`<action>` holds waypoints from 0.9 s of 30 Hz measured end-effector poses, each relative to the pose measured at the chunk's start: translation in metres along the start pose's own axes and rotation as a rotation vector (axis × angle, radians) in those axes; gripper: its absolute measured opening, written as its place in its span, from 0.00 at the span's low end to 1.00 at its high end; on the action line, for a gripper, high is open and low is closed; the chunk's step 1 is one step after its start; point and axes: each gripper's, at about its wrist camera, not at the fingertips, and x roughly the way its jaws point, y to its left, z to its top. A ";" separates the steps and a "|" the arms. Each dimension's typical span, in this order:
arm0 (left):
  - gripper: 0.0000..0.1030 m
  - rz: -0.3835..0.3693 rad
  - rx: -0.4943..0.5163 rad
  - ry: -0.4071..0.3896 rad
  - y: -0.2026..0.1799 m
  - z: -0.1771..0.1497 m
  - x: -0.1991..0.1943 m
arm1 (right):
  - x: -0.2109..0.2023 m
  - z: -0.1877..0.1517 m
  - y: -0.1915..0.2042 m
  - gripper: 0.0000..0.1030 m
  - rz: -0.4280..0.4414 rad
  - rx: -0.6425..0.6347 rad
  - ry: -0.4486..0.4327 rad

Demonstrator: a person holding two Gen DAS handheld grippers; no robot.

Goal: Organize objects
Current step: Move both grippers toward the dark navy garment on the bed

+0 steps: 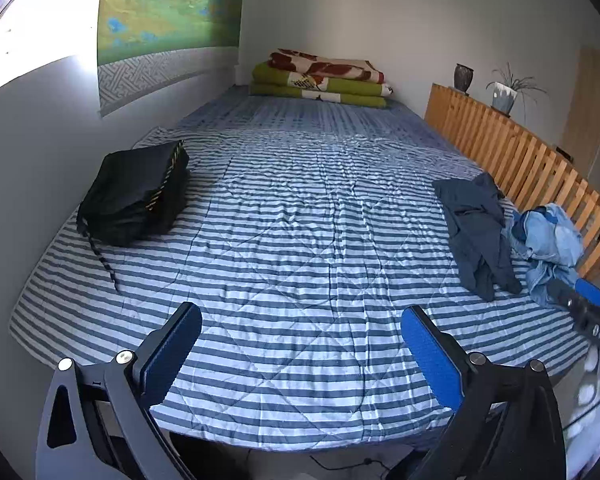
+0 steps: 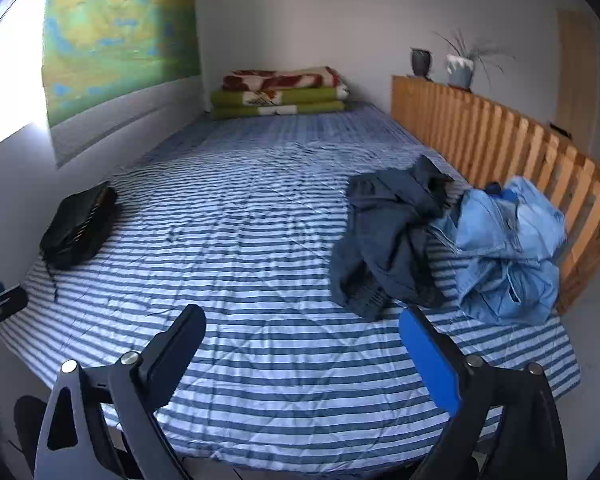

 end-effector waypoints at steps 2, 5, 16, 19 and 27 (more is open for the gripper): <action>0.98 -0.005 0.000 0.005 -0.001 0.001 0.005 | 0.009 0.004 -0.014 0.89 -0.019 0.024 0.009; 0.95 0.002 0.008 0.013 -0.003 0.007 0.018 | 0.026 0.013 -0.033 0.87 -0.049 0.056 0.022; 0.88 0.008 0.022 0.041 -0.018 0.029 0.063 | 0.092 0.048 -0.076 0.84 -0.139 0.078 0.060; 0.88 0.008 0.013 0.048 -0.023 0.034 0.074 | 0.107 0.051 -0.085 0.84 -0.146 0.079 0.078; 0.88 0.036 -0.012 0.034 -0.038 0.048 0.092 | 0.136 0.062 -0.101 0.84 -0.138 0.085 0.116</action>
